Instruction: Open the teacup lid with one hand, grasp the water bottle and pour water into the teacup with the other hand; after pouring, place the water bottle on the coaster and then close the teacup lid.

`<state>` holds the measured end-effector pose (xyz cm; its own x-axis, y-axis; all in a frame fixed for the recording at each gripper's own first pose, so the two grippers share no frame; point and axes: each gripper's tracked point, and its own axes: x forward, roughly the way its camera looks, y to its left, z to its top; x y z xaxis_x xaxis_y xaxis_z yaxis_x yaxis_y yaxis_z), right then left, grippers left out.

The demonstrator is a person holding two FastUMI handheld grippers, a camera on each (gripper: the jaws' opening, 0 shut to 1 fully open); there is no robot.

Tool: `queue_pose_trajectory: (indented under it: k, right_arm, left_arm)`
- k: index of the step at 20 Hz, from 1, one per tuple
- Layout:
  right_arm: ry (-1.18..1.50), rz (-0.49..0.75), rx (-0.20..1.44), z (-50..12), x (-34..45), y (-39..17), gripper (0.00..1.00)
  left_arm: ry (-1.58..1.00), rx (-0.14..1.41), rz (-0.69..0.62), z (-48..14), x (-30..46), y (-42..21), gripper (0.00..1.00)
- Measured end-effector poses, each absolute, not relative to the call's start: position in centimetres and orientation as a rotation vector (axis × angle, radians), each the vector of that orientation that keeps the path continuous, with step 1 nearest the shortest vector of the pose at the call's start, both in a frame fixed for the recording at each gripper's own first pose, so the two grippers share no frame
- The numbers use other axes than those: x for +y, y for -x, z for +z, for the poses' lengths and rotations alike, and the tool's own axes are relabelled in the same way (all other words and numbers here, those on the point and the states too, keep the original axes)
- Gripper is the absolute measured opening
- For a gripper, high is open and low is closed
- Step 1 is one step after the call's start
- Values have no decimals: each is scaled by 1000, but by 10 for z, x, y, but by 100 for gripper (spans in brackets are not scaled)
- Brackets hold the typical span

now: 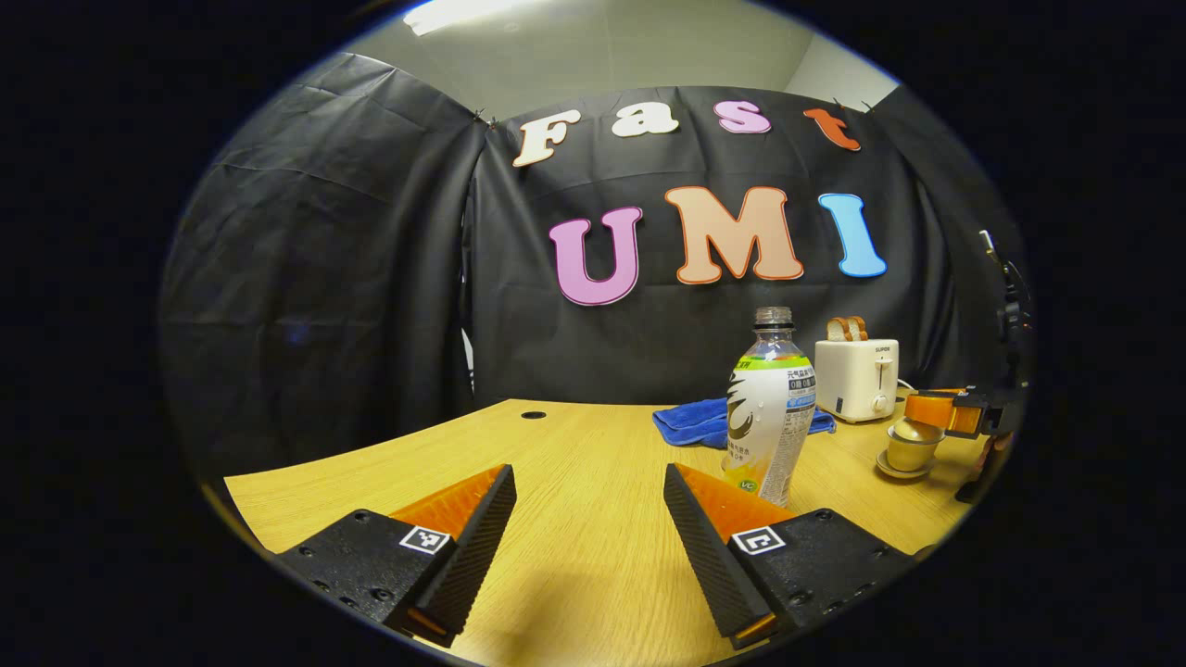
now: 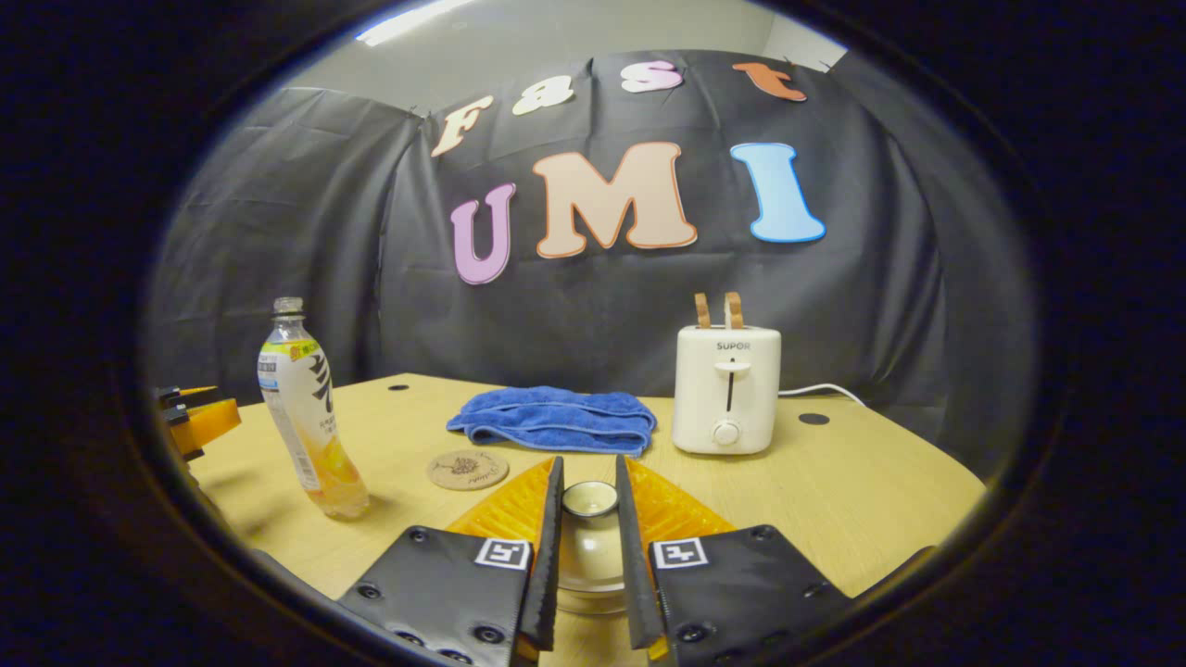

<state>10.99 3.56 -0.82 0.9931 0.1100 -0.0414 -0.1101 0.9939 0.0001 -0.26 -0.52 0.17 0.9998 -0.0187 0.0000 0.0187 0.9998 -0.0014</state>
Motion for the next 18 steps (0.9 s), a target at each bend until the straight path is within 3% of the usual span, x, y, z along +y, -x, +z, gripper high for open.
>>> queue_pose_trajectory:
  k: [8,18]
  right_arm:
    - [2,53,8,-3,22,-96,35]
    - [2,-23,3,-1,-13,-56,35]
  left_arm:
    - [3,-2,-83,3,-19,1,95]
    - [12,-11,-449,3,-84,7,93]
